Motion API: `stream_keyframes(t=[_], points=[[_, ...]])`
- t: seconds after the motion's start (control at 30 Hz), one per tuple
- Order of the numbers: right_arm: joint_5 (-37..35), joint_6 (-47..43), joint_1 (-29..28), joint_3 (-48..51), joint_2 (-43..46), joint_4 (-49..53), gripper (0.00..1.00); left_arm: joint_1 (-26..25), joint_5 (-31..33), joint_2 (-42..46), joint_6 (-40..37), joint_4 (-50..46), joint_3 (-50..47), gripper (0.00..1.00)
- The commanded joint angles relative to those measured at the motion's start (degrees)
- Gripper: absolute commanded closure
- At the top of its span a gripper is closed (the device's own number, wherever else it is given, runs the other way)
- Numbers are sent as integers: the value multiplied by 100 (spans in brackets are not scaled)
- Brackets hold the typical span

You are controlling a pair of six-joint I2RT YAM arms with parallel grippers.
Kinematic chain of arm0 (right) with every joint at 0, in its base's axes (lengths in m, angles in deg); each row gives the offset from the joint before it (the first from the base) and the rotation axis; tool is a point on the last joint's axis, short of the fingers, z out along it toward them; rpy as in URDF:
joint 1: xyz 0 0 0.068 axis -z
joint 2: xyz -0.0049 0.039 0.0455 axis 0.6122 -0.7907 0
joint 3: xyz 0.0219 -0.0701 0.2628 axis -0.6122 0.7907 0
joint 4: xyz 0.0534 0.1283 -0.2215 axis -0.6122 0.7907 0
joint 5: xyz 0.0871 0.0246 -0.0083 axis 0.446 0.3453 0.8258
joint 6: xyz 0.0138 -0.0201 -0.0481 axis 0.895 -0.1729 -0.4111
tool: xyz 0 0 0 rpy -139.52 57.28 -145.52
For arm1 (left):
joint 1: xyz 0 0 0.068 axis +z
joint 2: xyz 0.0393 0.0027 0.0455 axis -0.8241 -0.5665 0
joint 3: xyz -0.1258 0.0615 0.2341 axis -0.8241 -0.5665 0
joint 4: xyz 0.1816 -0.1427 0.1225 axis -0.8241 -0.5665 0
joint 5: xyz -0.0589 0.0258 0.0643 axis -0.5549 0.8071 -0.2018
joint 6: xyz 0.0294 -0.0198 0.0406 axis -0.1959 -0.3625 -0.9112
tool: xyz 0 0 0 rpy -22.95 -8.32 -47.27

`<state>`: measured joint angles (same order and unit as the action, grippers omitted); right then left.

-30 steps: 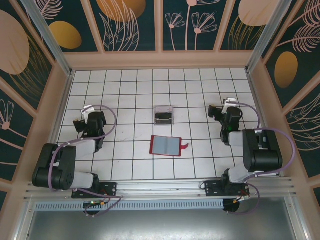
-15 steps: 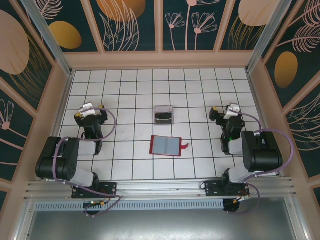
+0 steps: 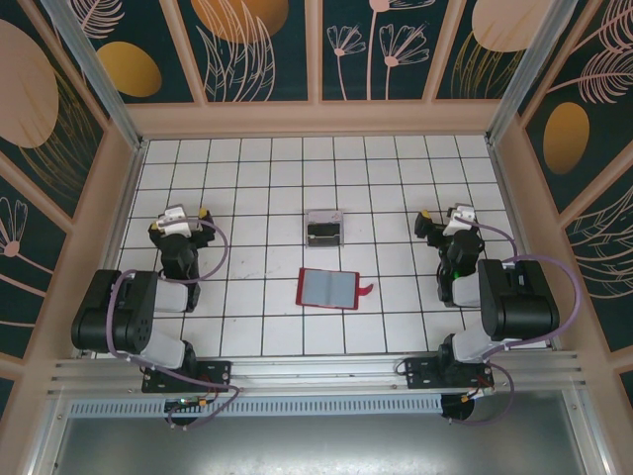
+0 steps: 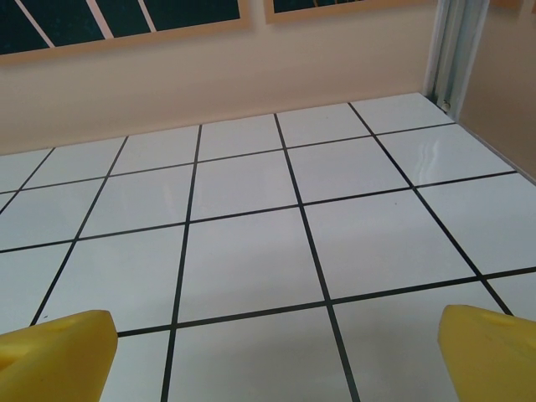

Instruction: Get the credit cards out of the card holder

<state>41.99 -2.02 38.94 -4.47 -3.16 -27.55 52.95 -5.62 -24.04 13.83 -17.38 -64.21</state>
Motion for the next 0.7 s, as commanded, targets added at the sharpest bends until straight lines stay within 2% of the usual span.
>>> stream_keyframes(t=[0.0, 0.67], points=[[11, 39, 47, 38, -54, -299, 1, 54, -374, -101, -101, 557, -43, 2], [139, 28, 40, 44, -47, -321, 1, 52, -368, -50, -100, 530, -73, 1]])
